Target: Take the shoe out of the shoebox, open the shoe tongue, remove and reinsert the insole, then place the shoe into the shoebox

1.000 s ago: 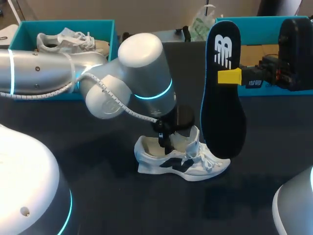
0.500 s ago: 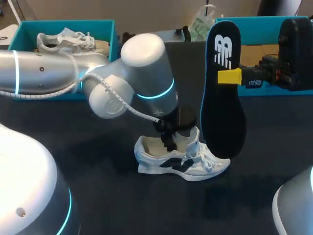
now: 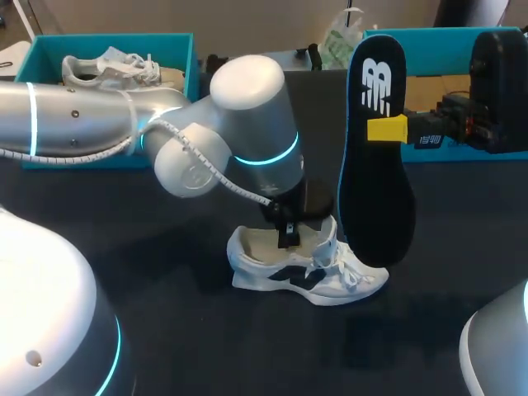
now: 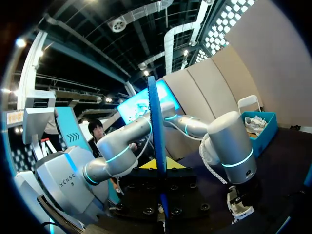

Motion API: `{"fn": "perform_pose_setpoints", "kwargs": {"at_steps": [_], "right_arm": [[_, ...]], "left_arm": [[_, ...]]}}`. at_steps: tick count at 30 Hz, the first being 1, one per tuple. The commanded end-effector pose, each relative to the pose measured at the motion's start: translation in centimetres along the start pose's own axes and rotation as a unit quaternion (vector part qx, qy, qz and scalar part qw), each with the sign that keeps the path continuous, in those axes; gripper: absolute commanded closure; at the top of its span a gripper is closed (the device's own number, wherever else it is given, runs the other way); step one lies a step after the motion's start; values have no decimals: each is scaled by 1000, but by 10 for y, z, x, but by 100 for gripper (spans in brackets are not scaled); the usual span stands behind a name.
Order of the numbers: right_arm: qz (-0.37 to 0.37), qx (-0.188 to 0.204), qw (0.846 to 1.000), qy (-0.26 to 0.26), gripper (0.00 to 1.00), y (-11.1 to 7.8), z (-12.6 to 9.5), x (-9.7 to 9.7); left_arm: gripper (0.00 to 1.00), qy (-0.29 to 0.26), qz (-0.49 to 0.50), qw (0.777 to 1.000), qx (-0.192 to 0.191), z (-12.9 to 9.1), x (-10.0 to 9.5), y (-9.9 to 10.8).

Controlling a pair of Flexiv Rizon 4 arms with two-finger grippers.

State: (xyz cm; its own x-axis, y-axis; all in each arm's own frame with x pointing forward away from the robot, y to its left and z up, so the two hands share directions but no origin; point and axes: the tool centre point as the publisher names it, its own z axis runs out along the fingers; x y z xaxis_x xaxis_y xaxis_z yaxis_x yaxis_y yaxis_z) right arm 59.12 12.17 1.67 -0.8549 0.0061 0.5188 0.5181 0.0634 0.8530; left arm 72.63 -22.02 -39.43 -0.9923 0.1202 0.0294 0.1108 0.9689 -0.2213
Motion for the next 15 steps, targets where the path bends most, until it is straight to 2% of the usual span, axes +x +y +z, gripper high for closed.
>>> {"fn": "perform_pose_setpoints", "kwargs": {"at_steps": [1,5,10,15], "right_arm": [[1,2,1000,1,100,2,2,-2],[1,2,1000,1,100,2,2,-2],[1,2,1000,1,100,2,2,-2],[1,2,1000,1,100,2,2,-2]], "left_arm": [[100,19,10,1000,16,-10,-1,5],[100,37,40,998,28,-24,4,4],[100,31,112,993,21,-47,11,2],[100,26,220,975,16,-70,19,1]]}}
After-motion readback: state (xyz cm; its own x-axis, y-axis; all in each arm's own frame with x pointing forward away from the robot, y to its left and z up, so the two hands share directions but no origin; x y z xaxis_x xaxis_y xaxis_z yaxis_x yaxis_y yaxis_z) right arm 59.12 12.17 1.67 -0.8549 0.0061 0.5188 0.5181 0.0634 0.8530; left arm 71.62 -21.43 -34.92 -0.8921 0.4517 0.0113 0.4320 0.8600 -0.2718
